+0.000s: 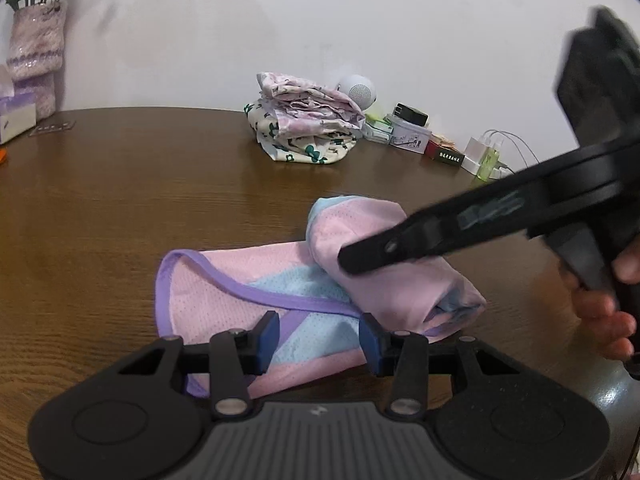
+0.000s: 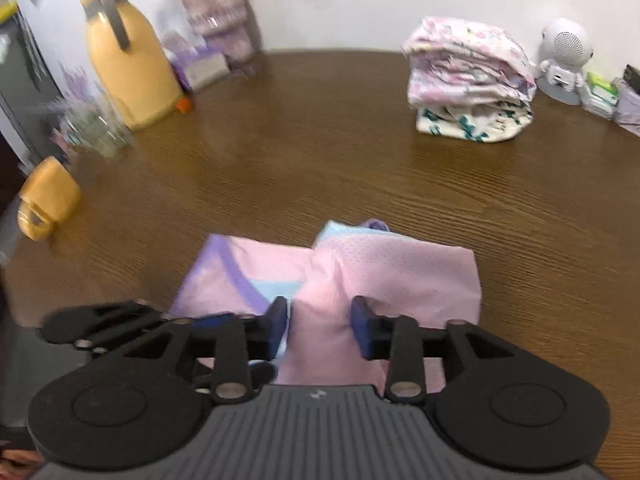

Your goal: Fold clothes

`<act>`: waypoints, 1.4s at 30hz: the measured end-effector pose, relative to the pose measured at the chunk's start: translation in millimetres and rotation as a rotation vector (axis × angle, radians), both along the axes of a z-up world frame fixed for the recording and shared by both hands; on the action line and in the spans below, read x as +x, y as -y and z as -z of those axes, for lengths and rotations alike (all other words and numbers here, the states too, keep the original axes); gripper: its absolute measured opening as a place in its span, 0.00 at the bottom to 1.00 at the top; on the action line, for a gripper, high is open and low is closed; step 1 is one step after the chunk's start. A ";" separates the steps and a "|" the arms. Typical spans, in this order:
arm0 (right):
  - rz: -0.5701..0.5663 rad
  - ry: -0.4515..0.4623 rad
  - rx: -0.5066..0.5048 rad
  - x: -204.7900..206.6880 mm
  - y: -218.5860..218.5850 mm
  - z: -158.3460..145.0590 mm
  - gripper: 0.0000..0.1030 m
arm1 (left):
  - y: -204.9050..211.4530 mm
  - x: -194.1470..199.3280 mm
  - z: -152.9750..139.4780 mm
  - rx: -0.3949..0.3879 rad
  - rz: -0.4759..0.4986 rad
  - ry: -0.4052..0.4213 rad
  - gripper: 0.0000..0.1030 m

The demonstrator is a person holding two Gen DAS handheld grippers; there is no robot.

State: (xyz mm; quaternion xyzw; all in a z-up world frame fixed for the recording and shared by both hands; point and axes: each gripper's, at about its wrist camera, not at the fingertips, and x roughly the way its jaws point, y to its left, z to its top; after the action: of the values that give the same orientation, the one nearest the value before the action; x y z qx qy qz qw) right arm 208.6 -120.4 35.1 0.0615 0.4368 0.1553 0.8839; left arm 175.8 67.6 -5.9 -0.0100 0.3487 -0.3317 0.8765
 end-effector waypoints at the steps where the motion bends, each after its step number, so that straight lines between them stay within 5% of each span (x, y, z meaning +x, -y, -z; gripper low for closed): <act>1: -0.002 0.028 0.051 -5.6 6.7 -5.8 0.36 | -2.2 -0.7 -0.7 -0.007 -0.007 -0.001 0.41; 4: 0.030 0.137 0.142 -25.5 33.9 -23.7 0.39 | -11.0 -6.1 -8.6 -0.040 -0.034 0.019 0.41; 10: 0.039 0.151 0.060 -44.8 56.3 -1.5 0.34 | 0.8 -13.0 -33.4 -0.119 -0.016 0.088 0.39; 14: -0.004 0.159 0.008 -49.7 40.6 22.5 0.34 | 33.7 -7.3 -27.5 -0.064 0.024 0.078 0.16; 17: -0.016 0.197 -0.044 -54.2 32.5 34.6 0.33 | 47.0 -0.1 -11.7 -0.011 0.017 0.040 0.09; 21: -0.033 0.223 -0.035 -60.7 36.5 35.9 0.34 | 46.2 10.0 0.4 -0.020 0.001 0.010 0.13; 26: 0.024 0.244 0.104 -65.4 74.3 26.0 0.62 | 46.2 5.2 -1.9 -0.002 0.001 0.040 0.15; 29: 0.073 0.244 0.138 -62.7 96.7 25.1 0.63 | 44.3 0.8 -9.8 -0.010 -0.013 0.067 0.46; 32: 0.087 0.184 0.226 -52.5 113.7 33.7 0.62 | 42.7 -1.7 -18.6 -0.015 -0.024 0.100 0.50; 35: 0.083 0.135 0.277 -44.3 116.2 43.5 0.59 | 45.3 0.3 -23.3 -0.007 -0.020 0.122 0.45; 38: 0.087 0.105 0.313 -40.0 116.2 51.7 0.58 | 46.9 3.0 -18.2 0.015 -0.011 0.113 0.24; 42: 0.090 0.096 0.338 -38.3 117.6 57.4 0.56 | 49.0 6.5 -11.4 0.045 0.001 0.101 0.15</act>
State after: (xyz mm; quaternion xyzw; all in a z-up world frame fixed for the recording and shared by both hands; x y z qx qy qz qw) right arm 170.3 -238.0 -22.3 0.2212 0.3586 0.1894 0.8869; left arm 182.4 18.6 5.4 0.0266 0.3115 -0.3244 0.8927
